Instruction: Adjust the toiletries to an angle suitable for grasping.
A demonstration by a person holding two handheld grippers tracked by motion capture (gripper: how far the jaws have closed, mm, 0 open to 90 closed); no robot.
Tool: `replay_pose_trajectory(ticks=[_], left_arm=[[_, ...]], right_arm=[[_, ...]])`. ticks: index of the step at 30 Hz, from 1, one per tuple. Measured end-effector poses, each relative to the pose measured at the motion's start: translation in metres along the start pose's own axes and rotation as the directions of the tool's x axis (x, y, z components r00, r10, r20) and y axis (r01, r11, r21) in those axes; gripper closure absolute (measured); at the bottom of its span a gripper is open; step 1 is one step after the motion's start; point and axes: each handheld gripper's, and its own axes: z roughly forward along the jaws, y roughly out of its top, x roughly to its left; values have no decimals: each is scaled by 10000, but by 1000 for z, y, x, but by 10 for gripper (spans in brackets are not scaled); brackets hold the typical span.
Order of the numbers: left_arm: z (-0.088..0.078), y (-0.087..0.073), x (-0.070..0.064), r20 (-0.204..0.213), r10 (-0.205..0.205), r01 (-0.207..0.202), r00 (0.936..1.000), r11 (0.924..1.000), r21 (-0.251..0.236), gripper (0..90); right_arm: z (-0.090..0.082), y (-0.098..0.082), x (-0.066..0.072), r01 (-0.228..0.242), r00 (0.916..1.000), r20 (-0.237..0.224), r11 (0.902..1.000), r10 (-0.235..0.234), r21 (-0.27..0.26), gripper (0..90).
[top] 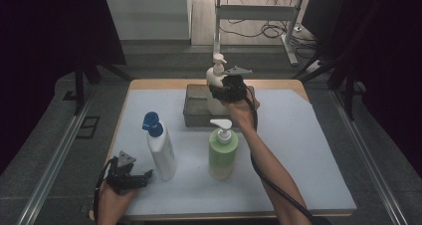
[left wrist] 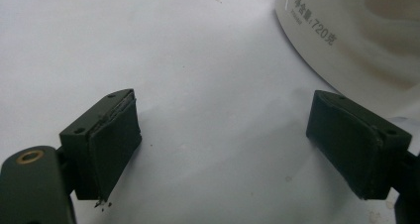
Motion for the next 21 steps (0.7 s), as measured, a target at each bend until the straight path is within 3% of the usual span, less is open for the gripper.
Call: replay_pose_trajectory(ticks=[21], left_arm=[[0,0,0,-5,2,-2,10000,10000,5,129]], right_arm=[[5,-25,6,10,9998,-179,10000,-8,96,364]])
